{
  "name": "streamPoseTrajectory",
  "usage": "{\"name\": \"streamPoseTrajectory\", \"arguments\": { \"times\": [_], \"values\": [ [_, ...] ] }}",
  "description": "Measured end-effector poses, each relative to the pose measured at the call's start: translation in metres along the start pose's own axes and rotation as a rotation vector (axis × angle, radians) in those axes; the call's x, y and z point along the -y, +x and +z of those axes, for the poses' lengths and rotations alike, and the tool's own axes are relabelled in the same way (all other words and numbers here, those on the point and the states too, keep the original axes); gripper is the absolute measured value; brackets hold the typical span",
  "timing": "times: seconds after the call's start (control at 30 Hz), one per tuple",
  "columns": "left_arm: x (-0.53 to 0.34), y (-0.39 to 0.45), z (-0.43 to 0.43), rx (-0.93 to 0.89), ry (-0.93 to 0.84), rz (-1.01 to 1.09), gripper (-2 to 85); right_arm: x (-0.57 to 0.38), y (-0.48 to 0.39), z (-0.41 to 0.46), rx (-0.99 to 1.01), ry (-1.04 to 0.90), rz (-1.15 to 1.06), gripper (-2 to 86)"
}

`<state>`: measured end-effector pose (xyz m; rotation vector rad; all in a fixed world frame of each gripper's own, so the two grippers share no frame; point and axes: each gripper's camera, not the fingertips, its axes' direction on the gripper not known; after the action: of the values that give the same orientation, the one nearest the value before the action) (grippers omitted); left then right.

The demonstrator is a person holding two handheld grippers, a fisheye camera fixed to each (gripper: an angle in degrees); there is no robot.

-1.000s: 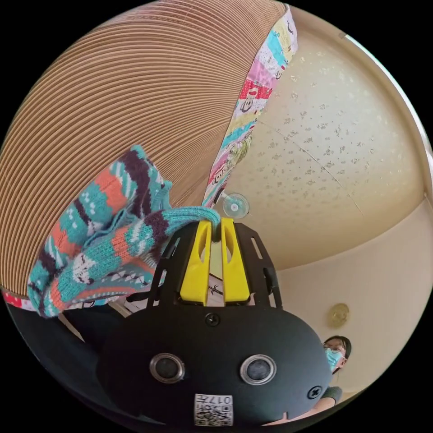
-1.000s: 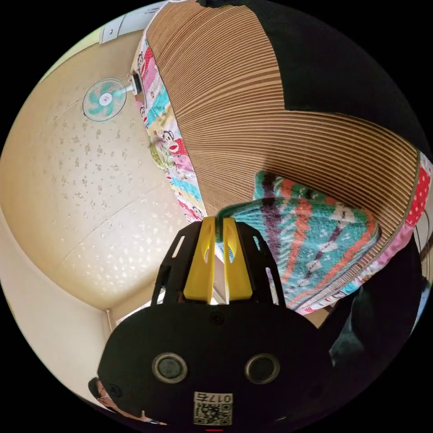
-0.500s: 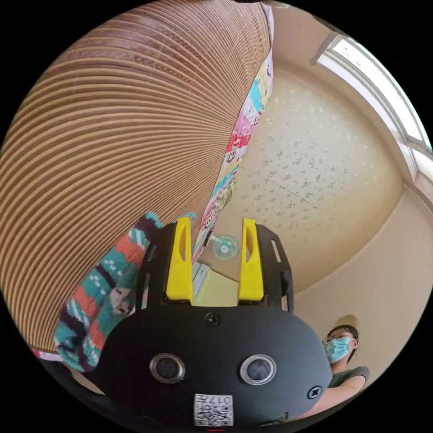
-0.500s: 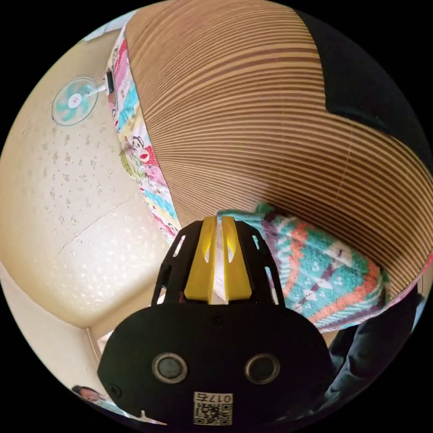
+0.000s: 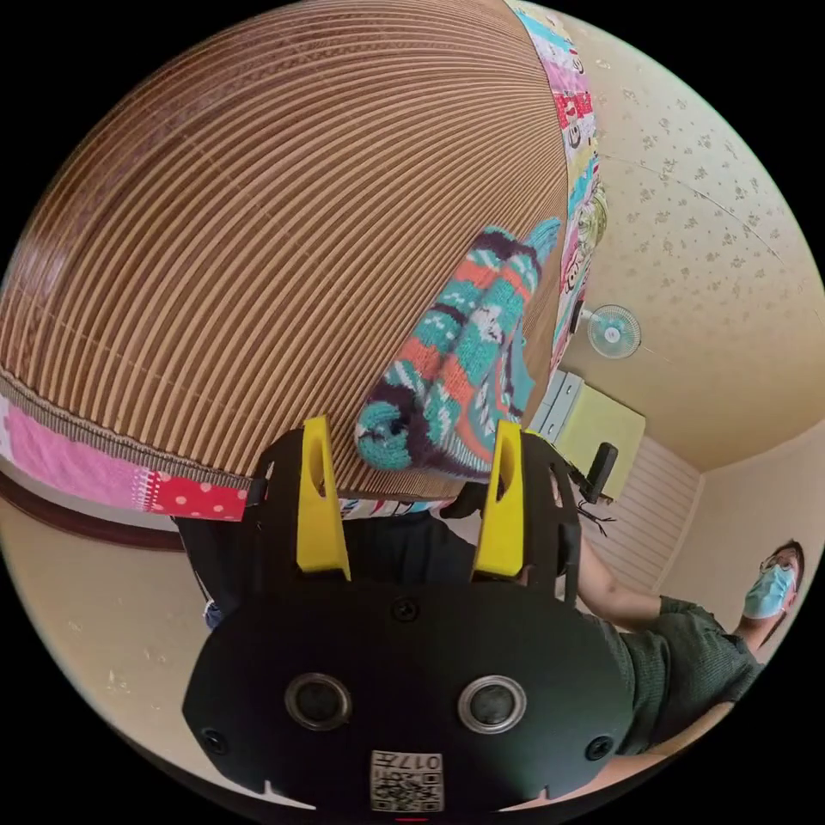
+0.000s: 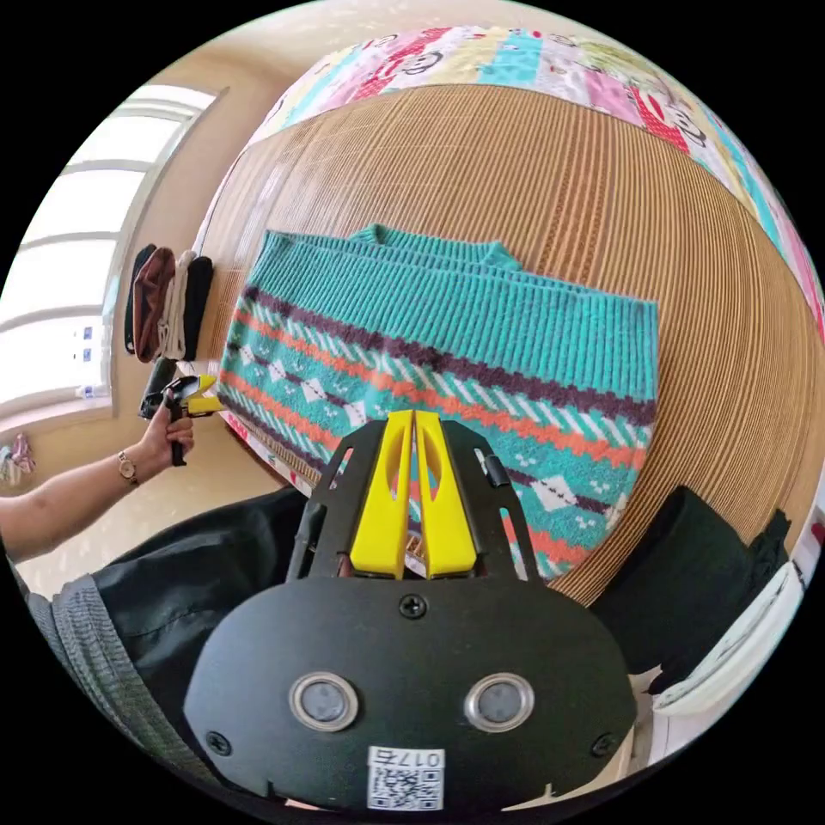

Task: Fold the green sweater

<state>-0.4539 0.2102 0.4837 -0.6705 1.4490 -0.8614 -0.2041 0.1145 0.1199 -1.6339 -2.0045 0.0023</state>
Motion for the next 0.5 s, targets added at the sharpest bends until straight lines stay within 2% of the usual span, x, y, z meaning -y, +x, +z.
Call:
{"name": "streamPoseTrajectory", "arguments": {
  "times": [0.07, 0.2, 0.27, 0.4, 0.5],
  "values": [
    [0.008, -0.018, 0.017, -0.046, -0.013, 0.004, 21.5, 0.012, -0.030, 0.026, -0.015, 0.007, -0.010, 0.4],
    [0.025, -0.056, 0.045, 0.015, -0.123, -0.023, 15.3, 0.037, -0.049, 0.071, -0.060, -0.042, 0.028, 0.4],
    [0.028, -0.065, 0.047, -0.012, -0.172, 0.026, 11.3, 0.053, -0.050, 0.104, -0.074, -0.140, 0.051, 0.4],
    [0.017, -0.045, 0.052, -0.144, -0.239, 0.256, 8.2, 0.066, -0.030, 0.110, 0.049, -0.169, 0.179, 0.3],
    [0.000, -0.003, 0.076, -0.115, -0.266, 0.440, 8.0, 0.068, -0.020, 0.106, 0.130, -0.187, 0.231, 0.2]
  ]
}}
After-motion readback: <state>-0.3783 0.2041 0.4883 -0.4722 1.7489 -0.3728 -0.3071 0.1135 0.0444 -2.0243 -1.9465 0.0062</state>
